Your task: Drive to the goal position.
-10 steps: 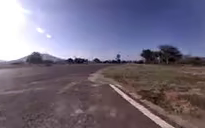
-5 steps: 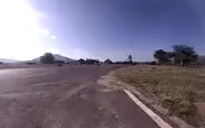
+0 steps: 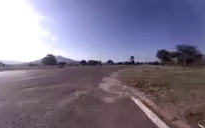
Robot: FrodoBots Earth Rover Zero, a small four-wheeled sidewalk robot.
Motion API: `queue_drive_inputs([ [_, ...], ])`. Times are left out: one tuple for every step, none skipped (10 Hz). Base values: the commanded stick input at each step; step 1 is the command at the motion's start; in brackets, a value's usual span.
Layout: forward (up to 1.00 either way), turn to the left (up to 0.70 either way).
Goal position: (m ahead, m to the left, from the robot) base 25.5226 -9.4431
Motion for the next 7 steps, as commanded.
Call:
queue_drive_inputs([
  [0.0,0.0],
  [0.0,0.0],
  [0.0,0.0],
  [0.0,0.0],
  [0.0,0.0],
  [0.0,0.0],
  [0.0,0.0],
])
